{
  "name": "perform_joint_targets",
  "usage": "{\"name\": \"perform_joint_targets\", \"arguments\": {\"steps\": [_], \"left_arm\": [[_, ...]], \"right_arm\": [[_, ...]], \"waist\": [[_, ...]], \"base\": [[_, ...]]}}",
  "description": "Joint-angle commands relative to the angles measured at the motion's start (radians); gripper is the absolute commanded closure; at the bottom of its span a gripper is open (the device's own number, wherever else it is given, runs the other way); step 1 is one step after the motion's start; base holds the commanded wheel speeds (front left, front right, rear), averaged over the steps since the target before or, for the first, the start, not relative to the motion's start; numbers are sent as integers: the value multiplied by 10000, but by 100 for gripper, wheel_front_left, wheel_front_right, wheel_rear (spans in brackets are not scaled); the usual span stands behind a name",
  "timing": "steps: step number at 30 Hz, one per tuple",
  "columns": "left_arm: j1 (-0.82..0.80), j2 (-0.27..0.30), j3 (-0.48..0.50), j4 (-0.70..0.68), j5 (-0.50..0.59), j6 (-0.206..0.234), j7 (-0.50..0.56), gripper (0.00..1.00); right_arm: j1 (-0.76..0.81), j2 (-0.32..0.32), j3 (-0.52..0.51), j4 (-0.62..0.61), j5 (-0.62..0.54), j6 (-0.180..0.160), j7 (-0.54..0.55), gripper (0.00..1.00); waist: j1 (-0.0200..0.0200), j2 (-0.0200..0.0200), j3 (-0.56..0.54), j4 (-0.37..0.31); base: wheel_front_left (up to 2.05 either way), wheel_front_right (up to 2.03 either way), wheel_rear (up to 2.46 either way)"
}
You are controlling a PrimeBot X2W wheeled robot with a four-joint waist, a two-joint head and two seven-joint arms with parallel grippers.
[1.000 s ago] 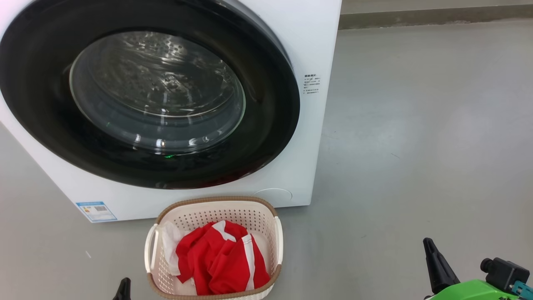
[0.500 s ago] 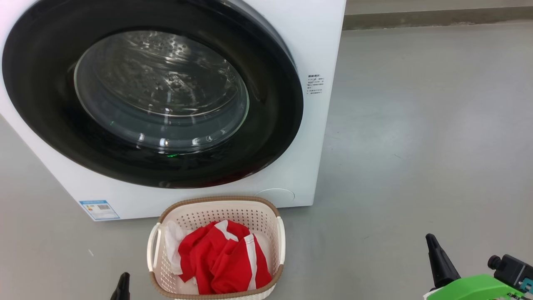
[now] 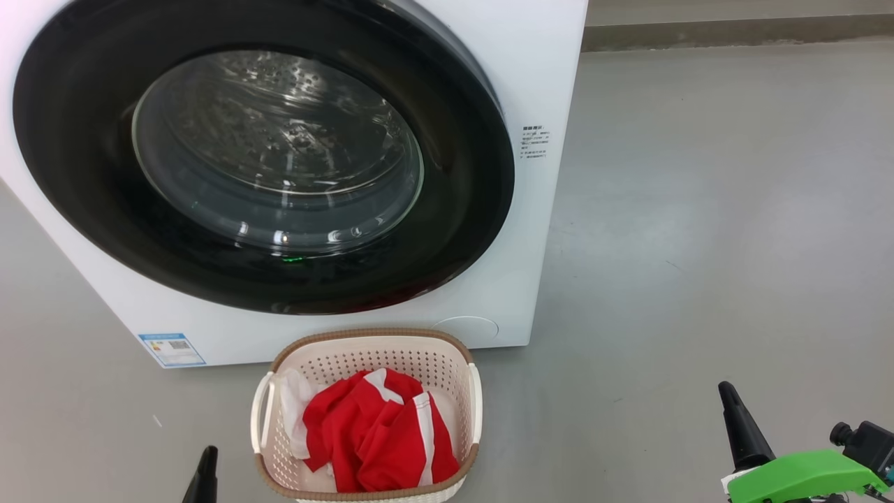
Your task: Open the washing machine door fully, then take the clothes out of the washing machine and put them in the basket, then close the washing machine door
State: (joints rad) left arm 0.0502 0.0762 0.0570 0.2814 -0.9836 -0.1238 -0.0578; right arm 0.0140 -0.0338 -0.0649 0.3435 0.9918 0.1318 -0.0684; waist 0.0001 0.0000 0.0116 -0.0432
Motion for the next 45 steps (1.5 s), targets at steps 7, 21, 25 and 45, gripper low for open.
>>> {"name": "perform_joint_targets", "arguments": {"steps": [7,21,25,45], "left_arm": [[-608,13,274,-270,-943,-41,252,100],[-855,-56,350,-294,-2285,-48,623,100],[-931,-77,373,-301,-2699,-50,736,100],[-1310,-184,489,-338,-4765,-61,1305,100]], "right_arm": [[-595,-169,-33,-383,897,-7,262,100],[-752,-176,-139,-537,2240,-8,647,100],[-801,-179,-171,-584,2653,-8,766,100],[-1043,-188,-336,-820,4716,-10,1361,100]], "waist": [[-1,0,-11,56],[-1,0,-30,151],[-1,0,-35,180],[-1,0,-64,327]], "base": [[0,0,0],[0,0,0],[0,0,0],[0,0,0]]}}
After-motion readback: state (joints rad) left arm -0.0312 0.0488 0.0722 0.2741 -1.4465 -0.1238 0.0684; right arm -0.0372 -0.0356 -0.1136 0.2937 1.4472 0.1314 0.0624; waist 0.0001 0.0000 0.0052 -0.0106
